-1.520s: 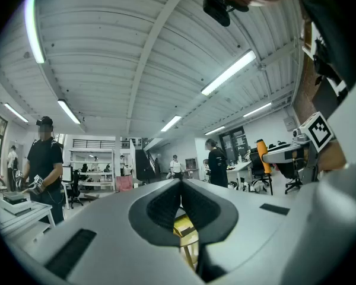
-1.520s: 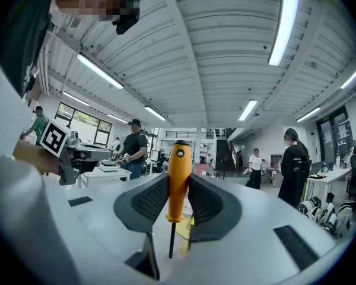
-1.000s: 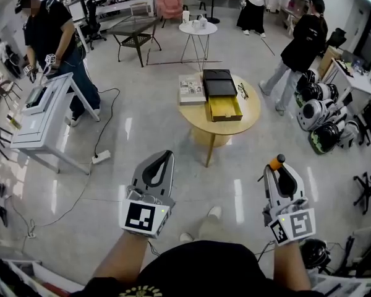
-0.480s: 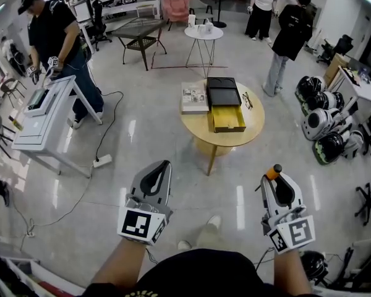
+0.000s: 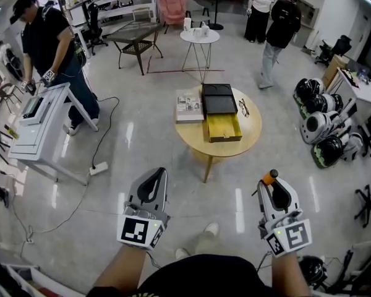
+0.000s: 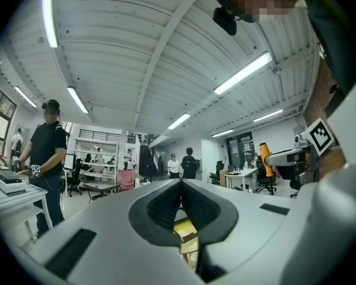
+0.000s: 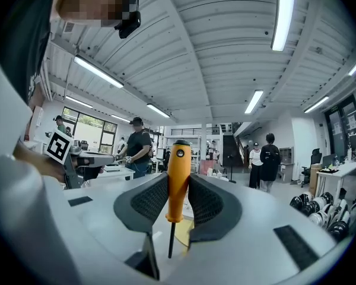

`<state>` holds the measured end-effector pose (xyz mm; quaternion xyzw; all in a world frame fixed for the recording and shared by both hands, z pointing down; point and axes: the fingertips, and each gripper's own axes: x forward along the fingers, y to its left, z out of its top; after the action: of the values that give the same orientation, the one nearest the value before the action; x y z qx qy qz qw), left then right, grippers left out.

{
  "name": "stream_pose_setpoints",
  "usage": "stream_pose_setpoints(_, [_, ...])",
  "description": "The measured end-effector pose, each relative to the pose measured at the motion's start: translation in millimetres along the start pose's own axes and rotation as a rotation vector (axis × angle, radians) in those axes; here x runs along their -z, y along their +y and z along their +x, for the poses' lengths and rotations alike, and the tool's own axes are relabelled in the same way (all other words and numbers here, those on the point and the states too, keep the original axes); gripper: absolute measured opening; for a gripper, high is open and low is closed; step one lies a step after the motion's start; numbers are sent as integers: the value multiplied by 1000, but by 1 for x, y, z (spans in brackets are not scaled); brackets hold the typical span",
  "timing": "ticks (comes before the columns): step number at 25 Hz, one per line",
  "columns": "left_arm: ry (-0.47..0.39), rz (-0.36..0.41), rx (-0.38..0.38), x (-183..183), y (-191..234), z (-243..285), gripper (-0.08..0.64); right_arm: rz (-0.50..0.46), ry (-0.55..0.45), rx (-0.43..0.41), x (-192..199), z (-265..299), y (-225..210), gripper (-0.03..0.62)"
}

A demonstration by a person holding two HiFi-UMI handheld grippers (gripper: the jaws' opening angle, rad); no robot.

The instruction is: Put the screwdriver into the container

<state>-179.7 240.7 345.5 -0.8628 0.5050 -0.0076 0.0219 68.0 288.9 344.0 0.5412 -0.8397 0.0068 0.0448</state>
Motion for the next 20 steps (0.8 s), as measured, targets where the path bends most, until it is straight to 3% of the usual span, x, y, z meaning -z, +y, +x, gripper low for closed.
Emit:
stream_pose_setpoints(9, [49,20,-21,17,18,55,17,13,19,-36,7,49,-26,118])
stream_pose_setpoints(20, [59,35,-33,12,19,105,17,20,9,-89,-1,95,-62,118])
